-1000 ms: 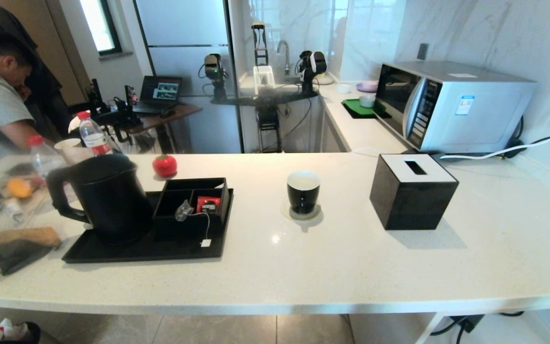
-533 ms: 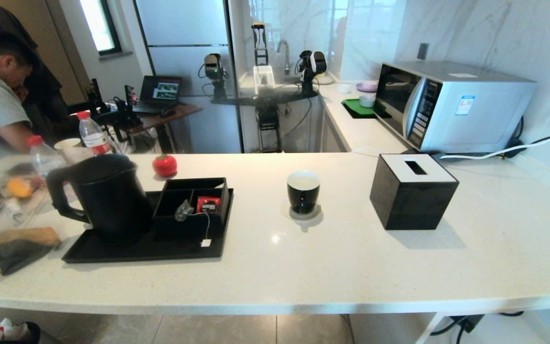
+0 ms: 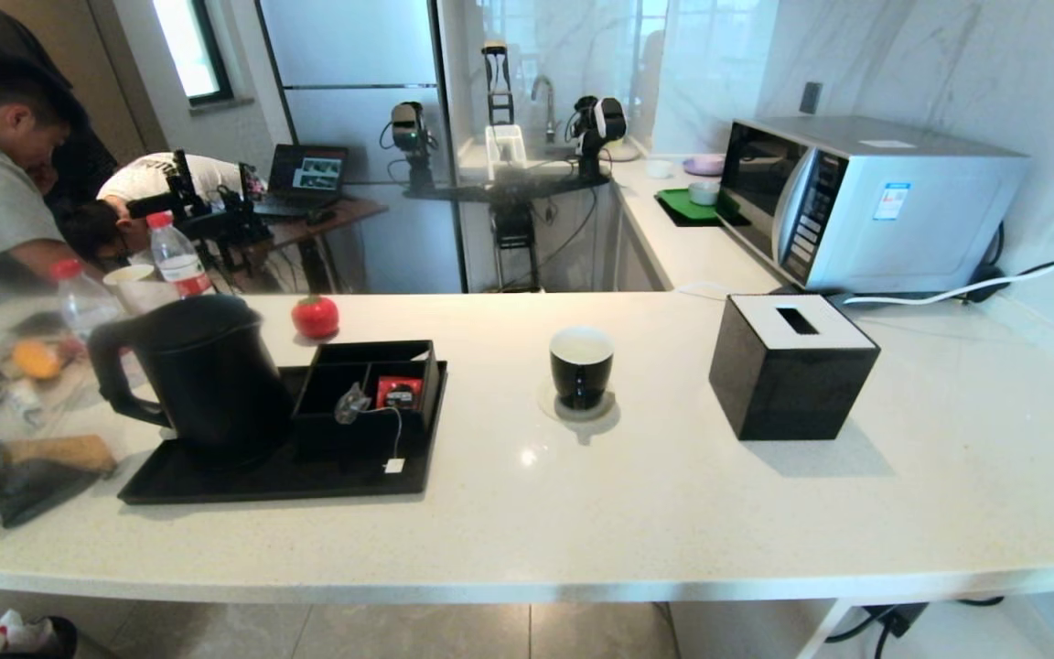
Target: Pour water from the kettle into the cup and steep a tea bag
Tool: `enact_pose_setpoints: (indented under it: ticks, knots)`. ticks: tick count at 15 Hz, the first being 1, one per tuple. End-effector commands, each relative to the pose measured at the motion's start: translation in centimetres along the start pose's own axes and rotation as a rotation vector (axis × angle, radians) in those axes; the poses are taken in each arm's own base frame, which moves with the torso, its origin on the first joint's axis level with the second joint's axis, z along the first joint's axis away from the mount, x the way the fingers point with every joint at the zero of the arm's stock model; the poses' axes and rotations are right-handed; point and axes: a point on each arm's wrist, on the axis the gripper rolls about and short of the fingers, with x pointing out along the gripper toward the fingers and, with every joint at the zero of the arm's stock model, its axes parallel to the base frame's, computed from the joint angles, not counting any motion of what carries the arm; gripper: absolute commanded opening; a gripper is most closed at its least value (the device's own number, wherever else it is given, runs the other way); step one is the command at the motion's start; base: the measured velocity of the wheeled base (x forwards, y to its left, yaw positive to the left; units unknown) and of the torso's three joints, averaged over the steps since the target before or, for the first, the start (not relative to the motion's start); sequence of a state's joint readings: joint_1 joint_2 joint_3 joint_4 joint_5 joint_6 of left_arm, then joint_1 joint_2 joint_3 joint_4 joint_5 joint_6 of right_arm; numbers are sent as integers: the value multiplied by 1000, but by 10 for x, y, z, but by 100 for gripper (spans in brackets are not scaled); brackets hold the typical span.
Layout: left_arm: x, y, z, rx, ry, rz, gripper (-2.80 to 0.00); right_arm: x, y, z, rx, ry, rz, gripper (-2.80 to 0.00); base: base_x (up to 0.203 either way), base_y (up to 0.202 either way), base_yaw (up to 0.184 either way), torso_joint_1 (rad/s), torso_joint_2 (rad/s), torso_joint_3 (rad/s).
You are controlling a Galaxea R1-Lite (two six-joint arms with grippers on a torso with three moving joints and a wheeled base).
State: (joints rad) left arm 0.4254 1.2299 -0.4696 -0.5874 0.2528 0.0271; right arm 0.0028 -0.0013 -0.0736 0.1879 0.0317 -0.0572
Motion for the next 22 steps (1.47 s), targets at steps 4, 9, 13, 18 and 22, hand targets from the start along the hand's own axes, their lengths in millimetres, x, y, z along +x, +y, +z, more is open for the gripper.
enact_pose_setpoints:
  ticks: [4,9,13,18,22]
  knots:
    - [82,-2,-88,22,82,-21,-280,0,0,0,-1,2,1,-280,0,0,0,0,0,0]
    - [114,14,-120,96,16,-267,0,0,0,0,-1,2,1,-280,0,0,0,0,0,0]
    - [150,13,-112,118,-72,-266,0,0,0,0,0,2,1,-280,0,0,0,0,0,0]
    - [182,9,-106,128,-152,-331,0,0,0,0,-1,2,1,-280,0,0,0,0,0,0]
    - [193,7,-109,131,-163,-356,0,0,0,0,-1,2,1,-280,0,0,0,0,0,0]
